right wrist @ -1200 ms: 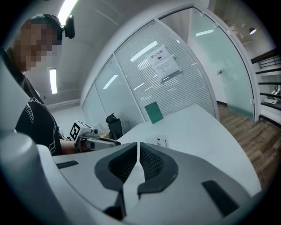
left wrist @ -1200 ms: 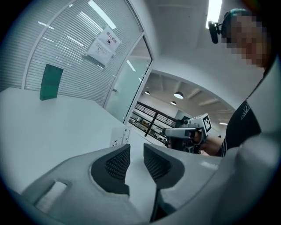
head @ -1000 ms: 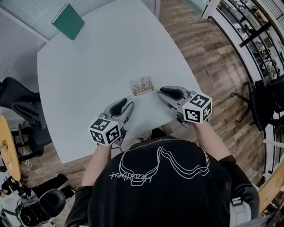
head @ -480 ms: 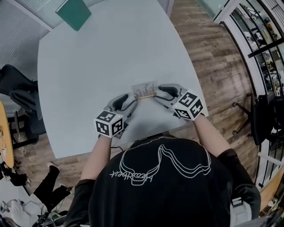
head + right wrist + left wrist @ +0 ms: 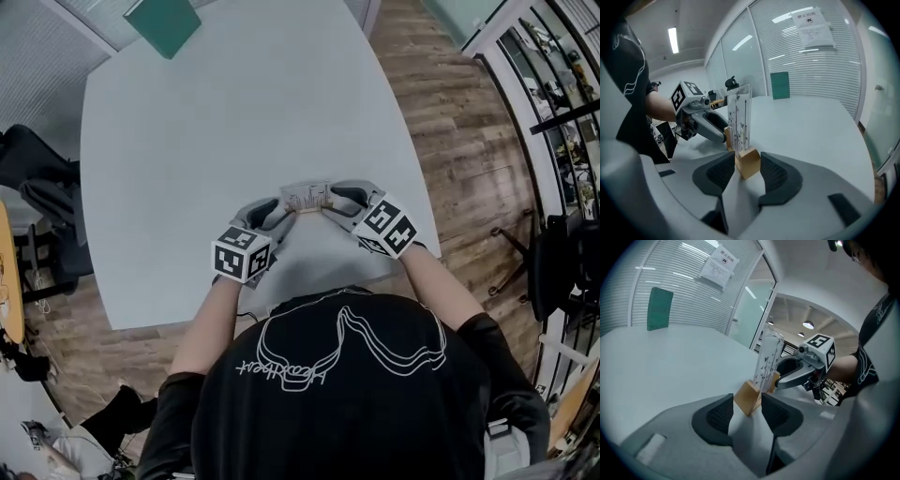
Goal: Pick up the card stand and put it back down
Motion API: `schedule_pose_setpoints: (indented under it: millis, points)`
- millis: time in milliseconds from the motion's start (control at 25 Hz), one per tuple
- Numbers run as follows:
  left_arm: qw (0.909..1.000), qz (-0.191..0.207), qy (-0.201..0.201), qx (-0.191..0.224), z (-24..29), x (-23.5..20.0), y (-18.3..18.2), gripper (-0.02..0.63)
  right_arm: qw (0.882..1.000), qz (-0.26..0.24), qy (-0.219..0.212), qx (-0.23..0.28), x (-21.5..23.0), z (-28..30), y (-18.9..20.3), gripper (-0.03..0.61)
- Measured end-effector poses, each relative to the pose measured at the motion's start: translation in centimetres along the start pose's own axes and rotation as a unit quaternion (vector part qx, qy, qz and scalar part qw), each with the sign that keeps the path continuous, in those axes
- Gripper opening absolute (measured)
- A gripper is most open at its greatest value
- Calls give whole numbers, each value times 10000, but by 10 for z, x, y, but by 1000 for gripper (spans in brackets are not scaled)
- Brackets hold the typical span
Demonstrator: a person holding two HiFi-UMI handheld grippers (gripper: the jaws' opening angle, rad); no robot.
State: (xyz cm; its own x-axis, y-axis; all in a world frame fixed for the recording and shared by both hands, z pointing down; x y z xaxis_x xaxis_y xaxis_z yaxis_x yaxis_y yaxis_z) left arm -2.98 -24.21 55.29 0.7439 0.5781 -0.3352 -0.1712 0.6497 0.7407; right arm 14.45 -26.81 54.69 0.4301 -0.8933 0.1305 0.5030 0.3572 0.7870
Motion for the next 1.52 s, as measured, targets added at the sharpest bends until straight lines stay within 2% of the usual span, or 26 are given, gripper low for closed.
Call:
schedule_pose_setpoints:
  millis: [120,280,760,1080,1360,1520]
  points:
    - [10000,-12,25,74,2,2,-3,192,10000,39,49,14,2,1,0,152]
    - [9999,109,19,54,3,5,-3,129,10000,-28,32,-30,3,2,-1,149]
    - [10000,-12,-55,79,4,6,-3,124,9996,-102,274,21,2,2,0,140]
    - [9993,-340,64,129,-1,7,-2,121,9985,190,504,117,-6,-2,-2,135]
    - [9993,-331,147,110,-16,18,-4,121,9971,363,591,323,-21,-14,-7,133]
    - [9994,-332,46,98,-34,24,-6,121,9968,383,600,370,-36,-18,-15,132]
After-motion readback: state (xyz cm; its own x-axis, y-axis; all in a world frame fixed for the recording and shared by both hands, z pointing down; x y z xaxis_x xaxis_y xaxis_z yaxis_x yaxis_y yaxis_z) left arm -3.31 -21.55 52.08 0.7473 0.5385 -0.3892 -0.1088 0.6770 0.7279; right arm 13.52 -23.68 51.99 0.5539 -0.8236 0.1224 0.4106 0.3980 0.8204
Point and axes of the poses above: the fingertips, and each gripper's own axes: z forward along the fingers, x to its right, y out of its underside, the point moved 7 cm from there along -z, backward along the fingers, and after that the axes turned 1 degree about -z, right-handed, at the moved point
